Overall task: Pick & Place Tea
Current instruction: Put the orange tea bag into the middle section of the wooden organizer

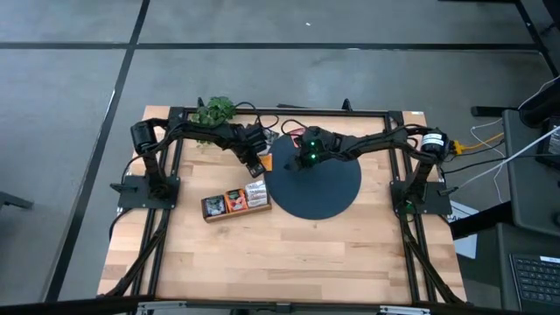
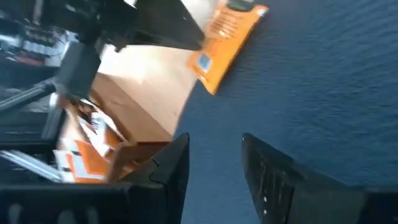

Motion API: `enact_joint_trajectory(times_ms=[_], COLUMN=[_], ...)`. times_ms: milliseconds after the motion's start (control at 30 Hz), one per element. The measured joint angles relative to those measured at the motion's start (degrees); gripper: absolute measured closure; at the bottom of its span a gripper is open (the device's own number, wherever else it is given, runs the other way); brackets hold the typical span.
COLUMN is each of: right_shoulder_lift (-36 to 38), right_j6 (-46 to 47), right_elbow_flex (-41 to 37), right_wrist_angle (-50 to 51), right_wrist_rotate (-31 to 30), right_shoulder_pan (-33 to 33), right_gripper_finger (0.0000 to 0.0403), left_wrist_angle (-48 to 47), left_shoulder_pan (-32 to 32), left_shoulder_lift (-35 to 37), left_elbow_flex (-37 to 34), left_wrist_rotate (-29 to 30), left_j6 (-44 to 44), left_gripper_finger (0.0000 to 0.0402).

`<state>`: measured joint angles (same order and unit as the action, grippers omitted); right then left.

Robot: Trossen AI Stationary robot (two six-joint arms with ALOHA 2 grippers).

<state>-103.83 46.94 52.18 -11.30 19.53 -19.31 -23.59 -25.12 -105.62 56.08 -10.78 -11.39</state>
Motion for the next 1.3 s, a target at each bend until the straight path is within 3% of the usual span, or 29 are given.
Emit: enact_joint_trajectory(times_ms=[167, 300, 867, 1300], right_shoulder_lift=[-3.6, -6.1, -7.6, -7.6], right_j6=[5.4, 9.7, 10.8, 10.0], right_elbow_flex=[0.1, 0.0, 0.1, 0.1], right_wrist_angle=[-7.9, -7.8, -10.2, -10.2], right_wrist_rotate=[3.5, 3.4, 1.0, -2.6], right_shoulder_pan=[-0.1, -0.5, -1.2, -1.2], right_gripper_finger=[0.0257, 0.0256, 0.0231, 0.0231], left_wrist_angle=[3.9, 5.8, 14.4, 15.3], left_shoulder_pan=[0.3, 0.2, 0.5, 0.7], left_shoulder_lift=[-0.4, -0.5, -0.9, -0.9], left_elbow_flex=[-0.5, -0.7, -0.9, -0.8], left_wrist_rotate=[-1.2, -1.6, -2.0, -2.0], left_j6=[-1.0, -3.0, -9.5, -11.4], left_gripper_finger=[0.038, 0.0391, 0.0396, 0.0396])
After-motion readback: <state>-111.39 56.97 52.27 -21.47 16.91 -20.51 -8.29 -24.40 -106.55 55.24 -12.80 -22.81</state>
